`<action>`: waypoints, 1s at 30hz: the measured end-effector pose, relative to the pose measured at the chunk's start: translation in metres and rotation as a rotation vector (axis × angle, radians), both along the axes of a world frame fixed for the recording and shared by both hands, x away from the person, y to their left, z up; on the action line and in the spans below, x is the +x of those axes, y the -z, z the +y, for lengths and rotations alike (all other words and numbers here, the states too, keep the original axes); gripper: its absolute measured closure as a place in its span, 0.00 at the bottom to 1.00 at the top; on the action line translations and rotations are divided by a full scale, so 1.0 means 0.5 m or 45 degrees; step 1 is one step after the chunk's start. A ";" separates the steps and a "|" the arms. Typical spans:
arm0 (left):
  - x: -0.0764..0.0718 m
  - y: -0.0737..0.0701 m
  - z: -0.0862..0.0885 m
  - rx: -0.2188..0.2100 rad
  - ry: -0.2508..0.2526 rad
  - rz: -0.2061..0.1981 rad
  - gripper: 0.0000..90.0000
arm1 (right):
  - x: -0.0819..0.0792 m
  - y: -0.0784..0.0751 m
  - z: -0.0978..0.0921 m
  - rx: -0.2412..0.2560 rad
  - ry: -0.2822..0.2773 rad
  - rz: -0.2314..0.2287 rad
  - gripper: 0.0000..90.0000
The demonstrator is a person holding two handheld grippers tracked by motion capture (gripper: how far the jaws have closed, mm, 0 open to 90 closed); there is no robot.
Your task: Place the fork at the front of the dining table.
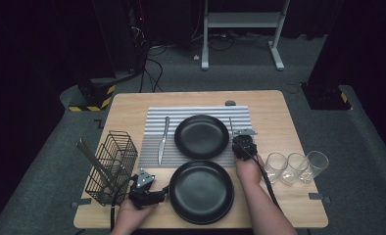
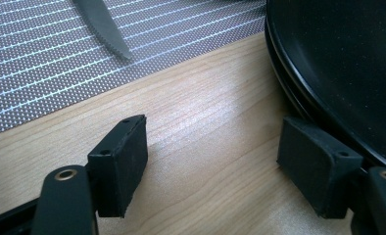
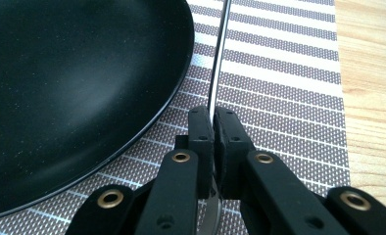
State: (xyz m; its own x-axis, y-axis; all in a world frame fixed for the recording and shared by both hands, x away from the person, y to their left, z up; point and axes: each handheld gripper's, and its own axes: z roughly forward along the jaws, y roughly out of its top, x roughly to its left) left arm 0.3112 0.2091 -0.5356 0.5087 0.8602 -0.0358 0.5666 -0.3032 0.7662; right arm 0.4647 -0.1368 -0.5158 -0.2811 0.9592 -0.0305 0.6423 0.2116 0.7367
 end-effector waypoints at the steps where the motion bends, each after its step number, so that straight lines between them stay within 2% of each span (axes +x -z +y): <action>1: 0.000 0.000 0.000 0.000 0.000 0.000 0.30 | 0.002 0.000 -0.001 -0.003 -0.003 0.001 0.96; 10: 0.000 0.000 0.000 0.000 0.000 0.000 0.30 | 0.022 -0.016 0.010 -0.015 0.012 0.015 0.96; 14: 0.001 0.000 0.000 -0.002 0.000 0.000 0.30 | 0.031 -0.005 0.012 -0.034 0.020 0.042 0.96; 17: 0.001 0.000 0.000 -0.002 0.000 0.000 0.30 | 0.034 0.001 0.013 -0.020 0.036 0.063 0.96; 30: 0.001 0.000 0.000 -0.003 -0.001 0.001 0.31 | 0.044 0.010 0.011 -0.036 0.068 0.081 0.95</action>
